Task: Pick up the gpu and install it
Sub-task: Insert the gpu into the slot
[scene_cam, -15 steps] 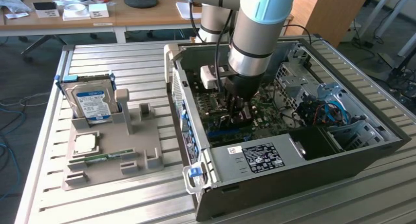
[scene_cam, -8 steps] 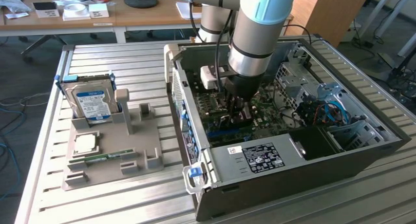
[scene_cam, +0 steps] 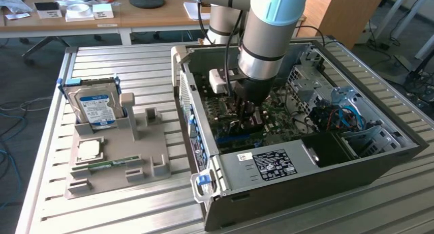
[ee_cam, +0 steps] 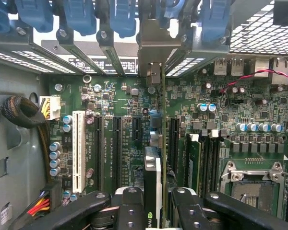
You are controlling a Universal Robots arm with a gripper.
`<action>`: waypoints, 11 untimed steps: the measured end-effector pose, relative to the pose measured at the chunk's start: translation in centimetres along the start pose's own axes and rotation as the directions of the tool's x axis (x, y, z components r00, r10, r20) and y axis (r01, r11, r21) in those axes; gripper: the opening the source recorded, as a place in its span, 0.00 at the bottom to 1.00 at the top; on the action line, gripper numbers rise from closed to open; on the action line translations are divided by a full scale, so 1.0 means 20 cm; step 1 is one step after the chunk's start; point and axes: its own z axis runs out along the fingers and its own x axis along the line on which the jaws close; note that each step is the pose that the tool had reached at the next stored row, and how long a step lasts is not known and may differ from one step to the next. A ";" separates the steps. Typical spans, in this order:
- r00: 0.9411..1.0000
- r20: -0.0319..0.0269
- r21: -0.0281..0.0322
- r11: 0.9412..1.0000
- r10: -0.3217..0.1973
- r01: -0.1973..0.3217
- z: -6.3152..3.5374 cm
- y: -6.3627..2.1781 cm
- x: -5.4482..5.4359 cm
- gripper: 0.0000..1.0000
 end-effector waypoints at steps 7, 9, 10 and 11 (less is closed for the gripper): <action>1.000 -0.001 0.000 1.000 0.000 0.000 0.005 0.001 0.00 0.27; 1.000 -0.001 0.000 1.000 0.000 0.000 0.006 0.002 0.00 0.27; 1.000 0.000 0.000 1.000 0.000 0.000 0.007 0.002 0.00 0.27; 1.000 0.000 0.000 1.000 0.000 0.000 0.007 0.002 0.00 0.27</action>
